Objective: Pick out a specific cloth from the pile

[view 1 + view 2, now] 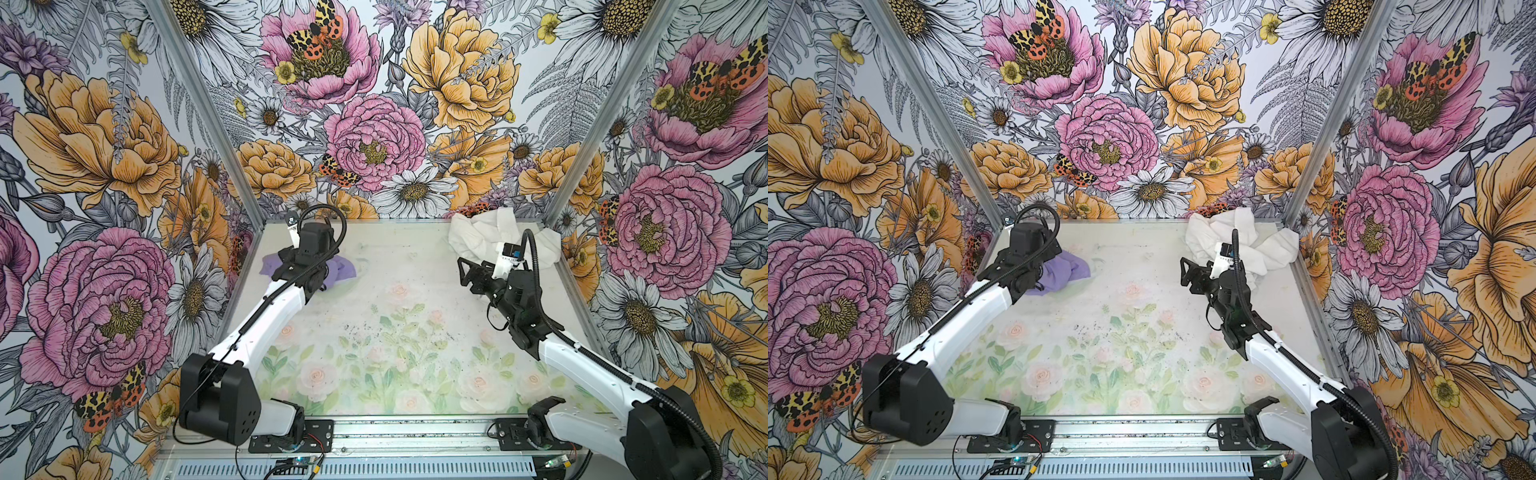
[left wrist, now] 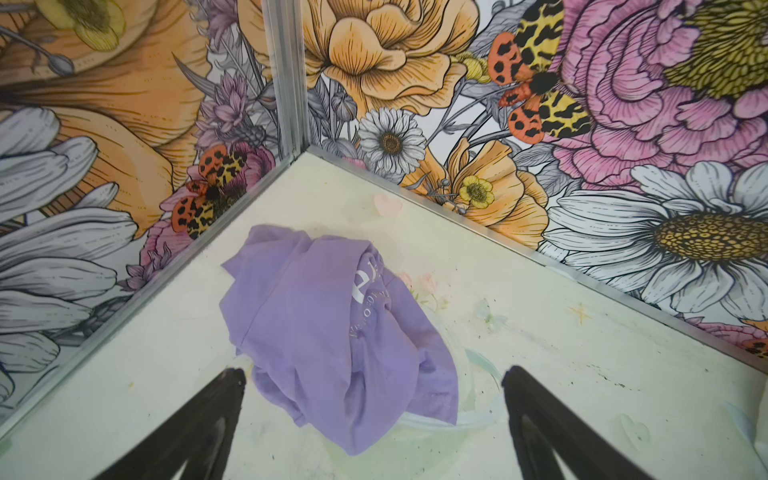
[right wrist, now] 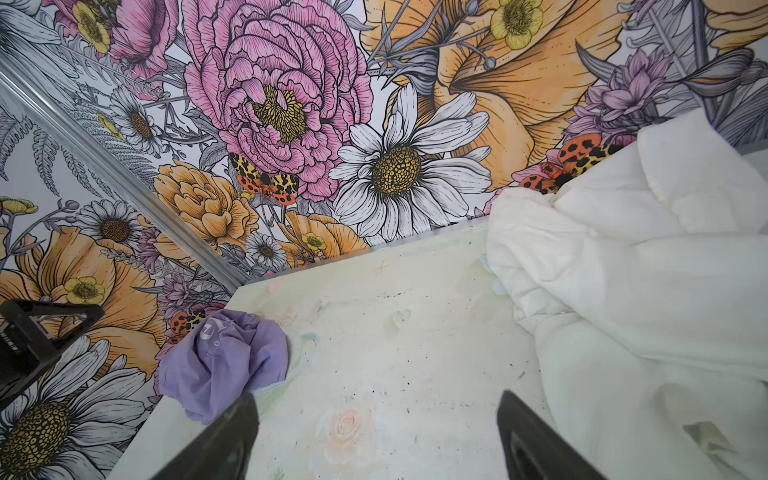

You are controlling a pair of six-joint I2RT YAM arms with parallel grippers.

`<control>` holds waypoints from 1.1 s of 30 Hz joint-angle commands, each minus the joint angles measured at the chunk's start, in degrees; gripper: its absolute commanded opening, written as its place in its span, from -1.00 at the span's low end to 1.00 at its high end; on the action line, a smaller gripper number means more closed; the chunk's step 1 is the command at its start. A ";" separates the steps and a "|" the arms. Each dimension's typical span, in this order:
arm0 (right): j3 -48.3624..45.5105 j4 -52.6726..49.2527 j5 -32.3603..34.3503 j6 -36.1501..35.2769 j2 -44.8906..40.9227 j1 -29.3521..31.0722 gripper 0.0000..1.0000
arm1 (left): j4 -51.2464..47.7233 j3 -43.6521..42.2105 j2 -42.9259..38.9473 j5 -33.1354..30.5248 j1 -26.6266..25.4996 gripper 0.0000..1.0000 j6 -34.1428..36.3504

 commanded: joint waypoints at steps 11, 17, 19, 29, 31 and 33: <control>-9.27 -7.79 8.17 -16.54 -12.41 -12.46 0.99 | 43.39 -37.97 -17.92 2.89 6.92 0.97 18.16; -14.61 -7.61 10.81 -16.54 -13.36 -20.81 0.99 | 61.34 -45.39 -8.68 3.79 8.40 0.97 19.97; -16.04 -6.28 11.94 -15.84 -12.27 -22.67 0.99 | 66.66 -46.88 -5.11 5.38 8.72 0.97 20.76; -22.62 22.85 9.83 -20.44 1.87 -23.65 0.99 | 90.69 -48.23 13.83 12.99 10.41 0.97 24.12; -22.50 26.99 8.29 -21.08 4.64 -23.65 0.99 | 91.86 -48.38 15.09 15.16 10.56 0.97 24.56; -21.99 30.92 7.41 -21.06 7.91 -23.68 0.99 | 90.42 -46.76 17.00 15.40 10.78 0.97 24.47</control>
